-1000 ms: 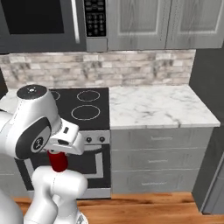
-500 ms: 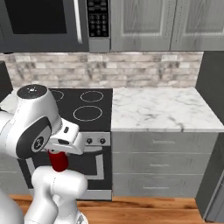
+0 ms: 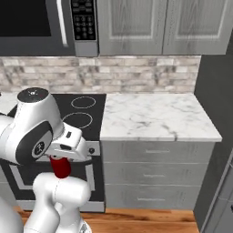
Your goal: Four empty soda cans are scattered around the kitchen. Gather all the cans and cluster them next to the stove for recycling.
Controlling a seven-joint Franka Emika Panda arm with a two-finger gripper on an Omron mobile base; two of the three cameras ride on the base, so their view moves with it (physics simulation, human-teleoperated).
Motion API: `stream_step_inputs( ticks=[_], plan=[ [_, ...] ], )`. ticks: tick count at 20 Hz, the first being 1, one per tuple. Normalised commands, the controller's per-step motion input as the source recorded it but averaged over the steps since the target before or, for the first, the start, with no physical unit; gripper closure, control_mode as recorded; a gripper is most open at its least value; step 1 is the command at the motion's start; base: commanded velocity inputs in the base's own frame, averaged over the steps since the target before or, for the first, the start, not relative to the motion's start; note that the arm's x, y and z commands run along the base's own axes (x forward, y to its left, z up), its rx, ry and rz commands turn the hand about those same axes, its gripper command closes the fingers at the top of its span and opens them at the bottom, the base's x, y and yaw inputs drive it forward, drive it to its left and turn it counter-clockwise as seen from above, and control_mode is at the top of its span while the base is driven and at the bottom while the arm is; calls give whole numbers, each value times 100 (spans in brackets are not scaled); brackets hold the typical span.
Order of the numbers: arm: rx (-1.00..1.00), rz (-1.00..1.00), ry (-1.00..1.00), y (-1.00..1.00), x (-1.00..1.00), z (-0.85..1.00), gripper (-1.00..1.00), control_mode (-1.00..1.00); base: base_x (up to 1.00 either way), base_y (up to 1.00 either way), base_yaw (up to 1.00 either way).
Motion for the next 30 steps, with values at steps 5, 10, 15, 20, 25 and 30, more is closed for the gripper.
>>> stream_step_inputs(
  ticks=[5, 10, 15, 20, 25, 30],
  plan=[
    [0, 0, 0, 0, 0, 0, 100, 100, 30, -46, 7],
    [0, 0, 0, 0, 0, 0, 100, 100, 50, -19, 9],
    [0, 0, 0, 0, 0, 0, 100, 100, 46, -9, 7],
    [0, 0, 0, 0, 0, 0, 100, 100, 47, -12, 8],
    [0, 0, 0, 0, 0, 0, 100, 100, 45, -13, 7],
    [0, 0, 0, 0, 0, 0, 100, 100, 42, -18, 8]
  ],
)
